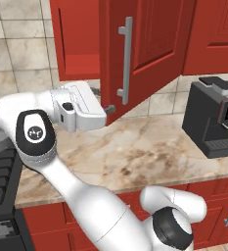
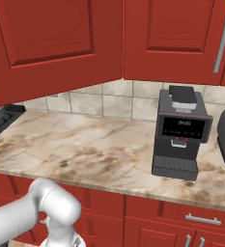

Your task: Open the cabinet and move the ladle to the pot. Then close the cabinet.

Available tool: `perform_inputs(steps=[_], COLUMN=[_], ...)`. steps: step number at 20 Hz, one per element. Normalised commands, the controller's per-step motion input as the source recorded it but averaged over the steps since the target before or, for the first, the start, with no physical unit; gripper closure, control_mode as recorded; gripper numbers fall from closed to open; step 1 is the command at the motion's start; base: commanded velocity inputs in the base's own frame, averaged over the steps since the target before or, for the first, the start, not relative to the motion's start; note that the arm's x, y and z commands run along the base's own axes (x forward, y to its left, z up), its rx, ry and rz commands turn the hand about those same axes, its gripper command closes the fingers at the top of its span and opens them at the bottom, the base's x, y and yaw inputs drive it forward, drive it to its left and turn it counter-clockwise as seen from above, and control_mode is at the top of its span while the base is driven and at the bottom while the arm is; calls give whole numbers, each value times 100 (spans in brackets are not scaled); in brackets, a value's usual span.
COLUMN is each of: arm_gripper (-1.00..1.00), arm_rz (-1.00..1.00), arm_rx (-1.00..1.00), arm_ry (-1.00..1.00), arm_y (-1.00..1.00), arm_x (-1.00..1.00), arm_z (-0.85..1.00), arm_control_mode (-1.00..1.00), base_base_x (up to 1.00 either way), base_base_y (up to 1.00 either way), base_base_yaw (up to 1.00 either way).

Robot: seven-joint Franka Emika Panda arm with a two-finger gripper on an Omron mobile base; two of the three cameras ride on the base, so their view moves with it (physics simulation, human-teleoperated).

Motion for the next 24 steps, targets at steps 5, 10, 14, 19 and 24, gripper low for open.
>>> perform_inputs(steps=[5, 10, 14, 19, 24], arm_gripper=[-100, -100, -100, -100, -100], arm_rz=[-20, -23, -26, -17, -3], arm_rx=[0, 0, 0, 0, 0], arm_ry=[0, -5, -3, 0, 0], arm_y=[-29, -43, -57, -85, -100], arm_x=[-24, -89, -85, -23, 1], arm_z=[0, 6, 5, 6, 0], arm_control_mode=[-100, -100, -100, -100, -100], base_base_x=[0, 0, 0, 0, 0], base_base_y=[0, 0, 0, 0, 0], base_base_yaw=[0, 0, 0, 0, 0])
